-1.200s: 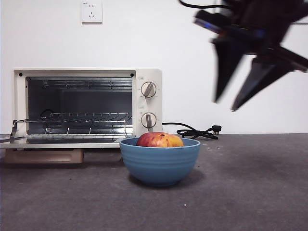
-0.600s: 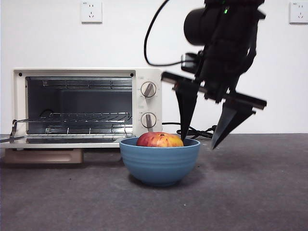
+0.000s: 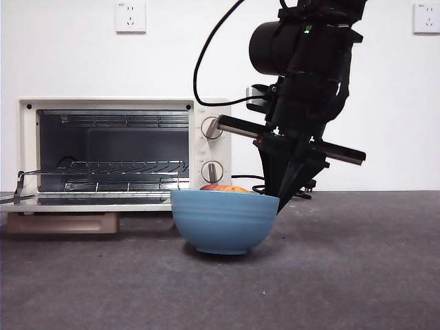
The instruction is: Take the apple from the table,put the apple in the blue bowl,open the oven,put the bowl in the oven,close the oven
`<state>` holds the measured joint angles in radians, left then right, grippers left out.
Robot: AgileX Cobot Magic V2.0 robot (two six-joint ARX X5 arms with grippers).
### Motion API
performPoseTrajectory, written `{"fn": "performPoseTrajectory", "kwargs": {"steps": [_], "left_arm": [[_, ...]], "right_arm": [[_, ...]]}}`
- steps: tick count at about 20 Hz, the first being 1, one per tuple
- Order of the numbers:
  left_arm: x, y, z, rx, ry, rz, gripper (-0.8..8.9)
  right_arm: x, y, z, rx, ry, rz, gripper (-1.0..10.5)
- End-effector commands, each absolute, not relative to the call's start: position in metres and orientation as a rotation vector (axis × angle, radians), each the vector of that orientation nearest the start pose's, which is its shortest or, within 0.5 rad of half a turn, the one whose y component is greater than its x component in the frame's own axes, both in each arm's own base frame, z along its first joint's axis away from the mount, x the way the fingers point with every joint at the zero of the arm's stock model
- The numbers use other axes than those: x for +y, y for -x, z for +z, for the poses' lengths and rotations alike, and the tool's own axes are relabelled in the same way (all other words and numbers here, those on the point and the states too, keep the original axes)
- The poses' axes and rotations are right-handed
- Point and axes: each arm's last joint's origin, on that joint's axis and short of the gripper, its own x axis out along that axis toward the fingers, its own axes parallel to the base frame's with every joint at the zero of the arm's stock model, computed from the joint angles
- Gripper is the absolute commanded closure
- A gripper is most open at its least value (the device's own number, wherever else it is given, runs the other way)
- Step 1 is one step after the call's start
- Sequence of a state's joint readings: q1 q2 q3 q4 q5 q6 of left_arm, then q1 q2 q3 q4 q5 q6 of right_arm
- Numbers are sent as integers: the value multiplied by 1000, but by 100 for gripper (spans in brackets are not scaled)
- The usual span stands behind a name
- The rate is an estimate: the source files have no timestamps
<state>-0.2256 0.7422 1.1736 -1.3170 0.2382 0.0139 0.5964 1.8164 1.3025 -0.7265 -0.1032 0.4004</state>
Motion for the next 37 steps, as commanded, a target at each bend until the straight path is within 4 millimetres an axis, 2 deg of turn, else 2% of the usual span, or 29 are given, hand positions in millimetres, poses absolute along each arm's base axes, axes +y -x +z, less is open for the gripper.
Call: {"fn": "performPoseTrajectory", "kwargs": {"steps": [1, 7, 9, 11, 17, 21, 30, 37], "left_arm": [[-25, -79, 366, 882, -7, -439, 819], [-25, -79, 366, 882, -6, -438, 818], [-25, -79, 366, 885, 7, -441, 818], [-25, -79, 366, 890, 25, -432, 818], [-25, -79, 366, 887, 16, -436, 818], [-25, -79, 366, 882, -2, -444, 818], [-25, -79, 366, 878, -21, -454, 818], [-25, -78, 366, 877, -21, -454, 818]], "right_arm": [[215, -295, 215, 1291, -6, 363, 962], [254, -292, 278, 1098, 19, 446, 963], [264, -296, 292, 1040, -6, 477, 963], [273, -306, 297, 1017, -31, 479, 963], [315, -353, 288, 1020, -63, 463, 963], [333, -376, 285, 995, -87, 433, 963], [333, -396, 262, 986, -129, 303, 963], [333, -403, 264, 937, -198, 276, 963]]}}
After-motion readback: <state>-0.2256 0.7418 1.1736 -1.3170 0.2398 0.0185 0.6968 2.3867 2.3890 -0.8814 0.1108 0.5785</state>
